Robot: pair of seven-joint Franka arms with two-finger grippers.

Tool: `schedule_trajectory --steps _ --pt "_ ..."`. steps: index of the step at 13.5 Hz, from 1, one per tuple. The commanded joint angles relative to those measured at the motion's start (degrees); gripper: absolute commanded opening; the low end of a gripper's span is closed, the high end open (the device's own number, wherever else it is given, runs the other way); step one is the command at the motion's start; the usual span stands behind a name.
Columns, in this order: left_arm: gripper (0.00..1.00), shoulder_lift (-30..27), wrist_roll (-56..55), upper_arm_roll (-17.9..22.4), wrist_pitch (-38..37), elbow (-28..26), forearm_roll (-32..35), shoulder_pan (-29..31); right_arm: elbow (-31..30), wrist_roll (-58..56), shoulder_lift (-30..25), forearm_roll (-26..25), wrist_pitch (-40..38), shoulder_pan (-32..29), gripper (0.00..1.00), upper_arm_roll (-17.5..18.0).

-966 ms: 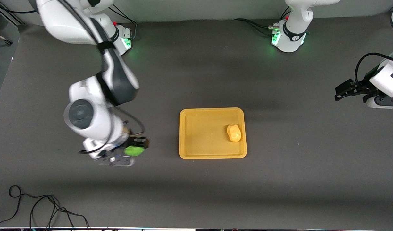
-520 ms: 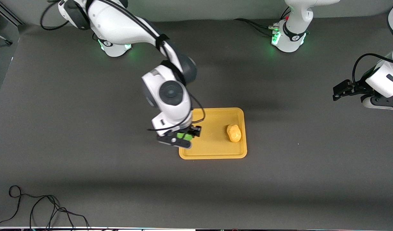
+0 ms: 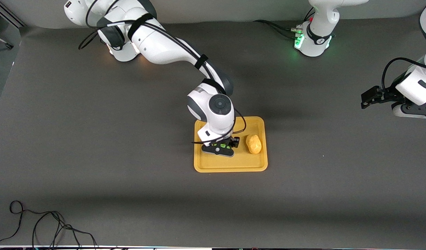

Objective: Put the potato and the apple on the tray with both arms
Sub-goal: 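Carry the green apple with the right gripper over the tray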

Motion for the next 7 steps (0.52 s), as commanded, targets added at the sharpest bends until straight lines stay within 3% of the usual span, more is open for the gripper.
schedule_trajectory --steps 1,3,7 --pt "1.0 -1.17 0.52 0.14 0.11 -1.16 0.69 -0.43 2.66 1.8 2.62 -1.4 1.33 0.83 0.49 -0.24" --pt "1.0 -1.35 0.61 0.14 -1.12 -0.73 0.69 -0.43 2.66 1.8 3.41 -1.4 1.51 1.36 0.49 -0.24" --pt "1.0 0.41 0.61 0.14 0.1 -0.99 0.43 -0.25 2.31 3.03 4.2 -1.4 3.0 1.36 0.89 -0.24"
